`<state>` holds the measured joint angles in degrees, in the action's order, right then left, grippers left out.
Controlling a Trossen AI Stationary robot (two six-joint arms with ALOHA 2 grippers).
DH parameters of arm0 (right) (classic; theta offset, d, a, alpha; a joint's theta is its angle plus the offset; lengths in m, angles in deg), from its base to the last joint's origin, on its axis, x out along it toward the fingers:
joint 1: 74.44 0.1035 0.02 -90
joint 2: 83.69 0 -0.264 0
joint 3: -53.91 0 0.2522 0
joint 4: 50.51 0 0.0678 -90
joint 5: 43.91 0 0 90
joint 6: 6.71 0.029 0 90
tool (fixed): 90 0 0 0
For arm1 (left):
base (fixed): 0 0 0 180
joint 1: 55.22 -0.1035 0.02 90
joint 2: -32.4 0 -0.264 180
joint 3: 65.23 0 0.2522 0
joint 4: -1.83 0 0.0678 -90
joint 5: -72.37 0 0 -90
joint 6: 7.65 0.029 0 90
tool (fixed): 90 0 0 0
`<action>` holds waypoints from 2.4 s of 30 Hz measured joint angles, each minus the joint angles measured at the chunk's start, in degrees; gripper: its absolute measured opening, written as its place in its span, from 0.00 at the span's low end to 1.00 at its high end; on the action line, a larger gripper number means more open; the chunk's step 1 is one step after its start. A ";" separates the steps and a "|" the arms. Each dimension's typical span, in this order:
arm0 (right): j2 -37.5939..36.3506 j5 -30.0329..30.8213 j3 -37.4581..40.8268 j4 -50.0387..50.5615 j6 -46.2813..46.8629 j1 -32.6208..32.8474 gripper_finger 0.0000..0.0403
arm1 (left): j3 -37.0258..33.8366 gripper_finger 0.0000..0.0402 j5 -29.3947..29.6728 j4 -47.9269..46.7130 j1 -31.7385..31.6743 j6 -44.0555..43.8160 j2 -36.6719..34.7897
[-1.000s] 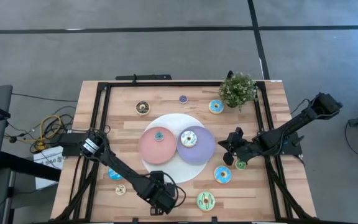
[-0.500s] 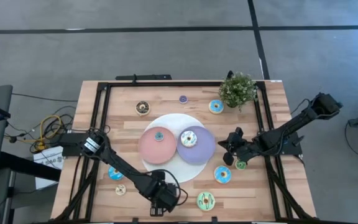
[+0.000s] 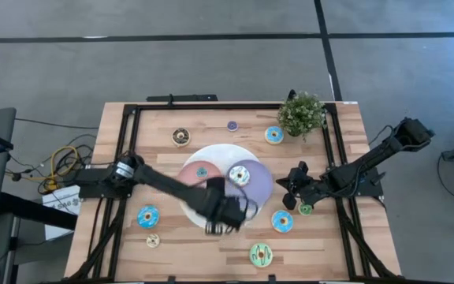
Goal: Pick & Place donuts
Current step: Put the bottom small violet donut on the pink plate, then put the top big blue donut on the violet plate
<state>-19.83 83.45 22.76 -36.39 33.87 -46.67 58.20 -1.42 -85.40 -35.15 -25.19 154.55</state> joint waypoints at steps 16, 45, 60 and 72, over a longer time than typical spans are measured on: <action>0.00 -0.13 0.00 -0.43 1.46 3.13 0.00 | -18.28 0.50 -6.90 8.53 -14.37 8.33 0.11; 0.00 0.23 0.00 -0.32 2.47 3.99 0.00 | -14.67 0.50 -9.79 7.54 -17.72 12.63 0.08; -0.01 0.22 0.02 0.55 2.34 3.98 0.00 | -13.81 0.53 -10.37 12.54 -17.84 12.55 0.04; -0.02 0.22 0.02 0.55 2.36 3.98 0.00 | -13.83 0.66 -9.75 12.87 -19.07 12.58 0.04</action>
<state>-19.85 83.67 22.78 -35.84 36.23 -42.70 44.37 -11.18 -72.53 -54.22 -12.62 154.59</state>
